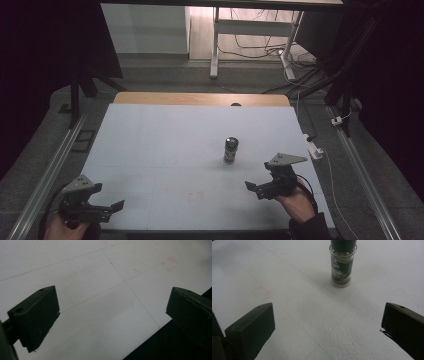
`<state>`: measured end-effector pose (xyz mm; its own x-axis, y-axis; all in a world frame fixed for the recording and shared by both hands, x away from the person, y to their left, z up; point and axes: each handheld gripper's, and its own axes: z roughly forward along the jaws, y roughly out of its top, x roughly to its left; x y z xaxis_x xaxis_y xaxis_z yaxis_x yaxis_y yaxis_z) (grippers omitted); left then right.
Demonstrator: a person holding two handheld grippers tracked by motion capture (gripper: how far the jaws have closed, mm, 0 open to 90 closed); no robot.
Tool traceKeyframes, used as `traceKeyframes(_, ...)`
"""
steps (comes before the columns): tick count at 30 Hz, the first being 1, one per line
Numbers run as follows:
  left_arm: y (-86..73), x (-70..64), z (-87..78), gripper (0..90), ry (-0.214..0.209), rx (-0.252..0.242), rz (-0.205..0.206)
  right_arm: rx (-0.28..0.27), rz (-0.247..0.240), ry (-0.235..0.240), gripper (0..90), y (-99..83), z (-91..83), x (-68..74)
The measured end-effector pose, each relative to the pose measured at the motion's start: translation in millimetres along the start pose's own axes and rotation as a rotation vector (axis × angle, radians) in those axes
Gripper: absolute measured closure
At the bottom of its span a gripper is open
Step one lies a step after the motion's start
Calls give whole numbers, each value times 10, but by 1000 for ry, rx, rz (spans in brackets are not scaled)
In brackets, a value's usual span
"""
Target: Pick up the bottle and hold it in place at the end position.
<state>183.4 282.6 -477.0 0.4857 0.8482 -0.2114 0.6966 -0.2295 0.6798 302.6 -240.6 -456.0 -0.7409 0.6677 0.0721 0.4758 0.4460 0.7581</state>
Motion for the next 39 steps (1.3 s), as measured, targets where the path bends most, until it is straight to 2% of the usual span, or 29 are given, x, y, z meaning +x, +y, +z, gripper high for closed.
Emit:
traceKeyframes(6, 14, -48, 27, 4, 12, 26, 44, 14, -11, -2, 0, 80, 113, -25)
traceKeyframes(10, 15, -47, 31, 0, 11, 29, 42, 12, -9, 1, 0, 140, 187, -48)
traceKeyframes(13, 11, -27, 23, 0, -1, 23, 29, 12, -4, 25, 0, 179, 243, -79)
traceKeyframes(17, 1, 3, 11, 0, -20, 8, 4, 9, -7, 31, 0, 225, 308, -113)
traceKeyframes(22, -4, 16, 6, 0, -22, 3, -5, 15, -10, 31, 0, 281, 408, -151)
traceKeyframes(27, -6, 2, 6, 0, -14, 1, 8, 36, -18, -5, 0, 316, 553, -177)
traceKeyframes(34, -4, -18, 13, 0, -8, 7, 24, 61, -17, 9, 0, 350, 743, -235)
traceKeyframes(39, -4, -18, 14, 0, -10, 7, 26, 83, -27, -1, 0, 361, 885, -291)
